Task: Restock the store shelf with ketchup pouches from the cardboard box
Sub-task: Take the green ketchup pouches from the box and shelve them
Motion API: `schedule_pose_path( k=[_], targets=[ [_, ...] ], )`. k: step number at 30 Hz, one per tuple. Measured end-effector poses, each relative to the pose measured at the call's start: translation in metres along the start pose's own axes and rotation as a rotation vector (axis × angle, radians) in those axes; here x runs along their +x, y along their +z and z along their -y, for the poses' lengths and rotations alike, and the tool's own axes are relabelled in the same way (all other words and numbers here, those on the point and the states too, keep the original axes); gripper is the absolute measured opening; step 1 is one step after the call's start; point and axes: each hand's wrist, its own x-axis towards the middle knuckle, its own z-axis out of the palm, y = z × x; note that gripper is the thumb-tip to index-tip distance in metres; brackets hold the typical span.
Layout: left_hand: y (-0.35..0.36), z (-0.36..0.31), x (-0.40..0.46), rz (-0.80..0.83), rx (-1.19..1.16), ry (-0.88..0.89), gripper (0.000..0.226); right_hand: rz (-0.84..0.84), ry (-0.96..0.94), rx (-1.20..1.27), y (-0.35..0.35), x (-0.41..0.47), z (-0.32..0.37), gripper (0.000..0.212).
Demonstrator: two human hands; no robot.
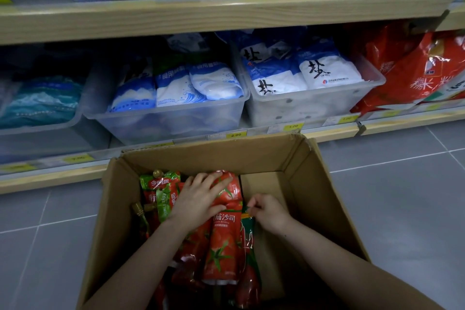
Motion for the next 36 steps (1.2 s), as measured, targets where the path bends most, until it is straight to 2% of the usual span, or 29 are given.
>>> schedule_pose_path(
  k=[4,8,17,22,27,31,34,36],
  targets=[
    [-0.004,-0.001,-0.004,-0.063,-0.084,-0.05,0.069,0.001,-0.042,0.023,-0.009,-0.005,0.005,0.01],
    [-0.008,-0.005,-0.004,-0.115,-0.092,-0.055,0.064,-0.023,-0.067,0.053,-0.017,-0.014,0.003,0.02],
    [-0.002,-0.011,-0.002,-0.06,-0.083,-0.049,0.071,-0.261,-0.037,0.2,-0.052,-0.026,-0.001,0.016],
    [-0.02,-0.026,0.009,-0.109,-0.409,-0.055,0.078,-0.297,-0.146,0.235,-0.064,-0.032,0.009,0.014],
    [-0.037,-0.043,0.02,-0.109,-0.721,-0.057,0.086,-0.24,-0.312,0.279,-0.07,-0.044,0.029,0.016],
    [-0.043,-0.039,0.026,-0.028,-1.087,-0.132,0.071,-0.236,-0.402,0.255,-0.085,-0.047,0.051,0.017],
    [-0.044,-0.037,0.029,0.02,-1.161,-0.144,0.08,-0.223,-0.438,0.474,-0.099,-0.045,0.067,0.019],
    [-0.047,-0.039,0.031,0.016,-1.152,-0.107,0.066,-0.19,-0.466,0.559,-0.106,-0.043,0.075,0.017]
  ],
)
